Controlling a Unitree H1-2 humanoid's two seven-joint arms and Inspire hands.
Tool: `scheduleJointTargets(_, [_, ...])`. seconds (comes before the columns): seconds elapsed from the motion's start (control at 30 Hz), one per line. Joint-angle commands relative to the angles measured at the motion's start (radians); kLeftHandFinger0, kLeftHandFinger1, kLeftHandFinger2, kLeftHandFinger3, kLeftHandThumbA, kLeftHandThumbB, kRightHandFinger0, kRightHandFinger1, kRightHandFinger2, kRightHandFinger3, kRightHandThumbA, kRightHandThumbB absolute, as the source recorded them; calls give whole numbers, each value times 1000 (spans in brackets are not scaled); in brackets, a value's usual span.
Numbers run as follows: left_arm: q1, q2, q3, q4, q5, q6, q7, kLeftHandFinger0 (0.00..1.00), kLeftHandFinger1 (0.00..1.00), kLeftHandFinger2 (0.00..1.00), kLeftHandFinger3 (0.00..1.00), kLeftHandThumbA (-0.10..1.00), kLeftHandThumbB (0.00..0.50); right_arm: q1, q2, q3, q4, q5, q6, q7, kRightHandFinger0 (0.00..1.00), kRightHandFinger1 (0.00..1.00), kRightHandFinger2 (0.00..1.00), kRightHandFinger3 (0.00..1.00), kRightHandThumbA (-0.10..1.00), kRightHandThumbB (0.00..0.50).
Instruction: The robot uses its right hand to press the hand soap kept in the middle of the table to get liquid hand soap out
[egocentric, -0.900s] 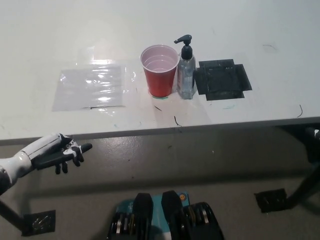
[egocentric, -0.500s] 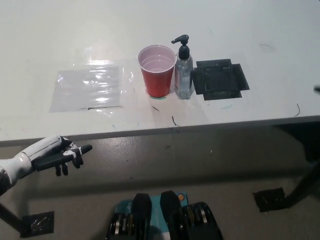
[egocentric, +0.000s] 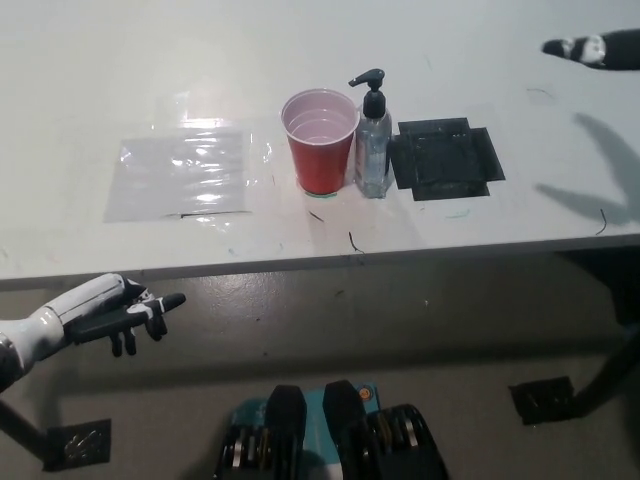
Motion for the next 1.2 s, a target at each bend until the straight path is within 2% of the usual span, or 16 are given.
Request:
scheduleJointTargets(0.0, [-36, 36, 7, -18, 17, 6, -26, 380, 360, 475, 625, 878, 173, -103, 13, 50, 36, -74, -74, 27, 1000, 1000, 1000, 1000, 1000, 383])
scheduleJointTargets(0.2, [-40, 37, 10, -29, 23, 15, -33, 406, 381, 499, 655, 874, 170, -139, 55, 109, 78, -130, -98, 14, 1000, 1000, 1000, 1000, 1000, 434])
scheduleJointTargets(0.23, [-39, 35, 13, -25, 19, 13, -34, 405, 380, 496, 649, 867, 167, -145, 61, 118, 84, -134, -104, 22, 1000, 1000, 1000, 1000, 1000, 401])
scheduleJointTargets(0.33, [-37, 37, 13, -24, 25, 10, -38, 388, 371, 494, 658, 888, 182, -162, 91, 154, 96, -152, -96, 35, 1000, 1000, 1000, 1000, 1000, 352])
scheduleJointTargets(0.4, [-37, 36, 14, -23, 26, 10, -39, 386, 371, 494, 658, 887, 182, -163, 93, 154, 98, -155, -96, 35, 1000, 1000, 1000, 1000, 1000, 350])
scheduleJointTargets(0.43, [-43, 34, 19, -20, 15, 24, -46, 389, 373, 496, 655, 880, 196, -174, 109, 167, 108, -159, -91, 42, 1000, 1000, 1000, 1000, 1000, 329])
scheduleJointTargets(0.53, [-45, 31, 22, -18, 11, 22, -46, 382, 363, 484, 632, 865, 203, -183, 130, 194, 134, -179, -109, 49, 1000, 1000, 1000, 1000, 1000, 356])
scheduleJointTargets(0.57, [-48, 33, 19, -25, 16, 26, -48, 388, 368, 487, 634, 860, 187, -183, 137, 203, 140, -185, -119, 51, 1000, 1000, 1000, 1000, 1000, 342])
scheduleJointTargets(0.6, [-49, 36, 16, -29, 21, 18, -49, 401, 379, 497, 644, 855, 167, -187, 148, 227, 154, -212, -137, 48, 1000, 1000, 949, 1000, 1000, 228])
scheduleJointTargets(0.63, [-49, 37, 15, -29, 23, 14, -49, 408, 385, 504, 655, 853, 164, -188, 152, 236, 160, -223, -144, 47, 822, 885, 885, 1000, 1000, 268])
scheduleJointTargets(0.67, [-50, 39, 14, -34, 22, 22, -52, 414, 392, 516, 669, 854, 157, -193, 152, 259, 165, -248, -149, 53, 971, 1000, 1000, 1000, 1000, 255])
scheduleJointTargets(0.73, [-53, 41, 9, -27, 28, 14, -54, 406, 381, 505, 661, 880, 182, -195, 160, 293, 177, -284, -159, 53, 1000, 1000, 1000, 1000, 1000, 298])
scheduleJointTargets(0.77, [-53, 41, 10, -25, 28, 13, -54, 402, 377, 499, 655, 886, 195, -198, 164, 304, 190, -289, -167, 57, 1000, 1000, 1000, 1000, 1000, 385])
scheduleJointTargets(0.83, [-56, 41, 11, -16, 24, 7, -61, 382, 361, 485, 638, 891, 198, -205, 167, 340, 225, -311, -194, 71, 1000, 1000, 1000, 1000, 1000, 449])
scheduleJointTargets(0.97, [-63, 43, 9, -18, 26, 19, -68, 390, 373, 494, 646, 897, 204, -217, 172, 366, 267, -332, -221, 73, 1000, 1000, 1000, 1000, 1000, 480])
scheduleJointTargets(1.17, [-67, 42, 14, -11, 26, 12, -77, 379, 352, 472, 637, 899, 205, -206, 177, 356, 284, -340, -240, 77, 1000, 1000, 1000, 1000, 1000, 474])
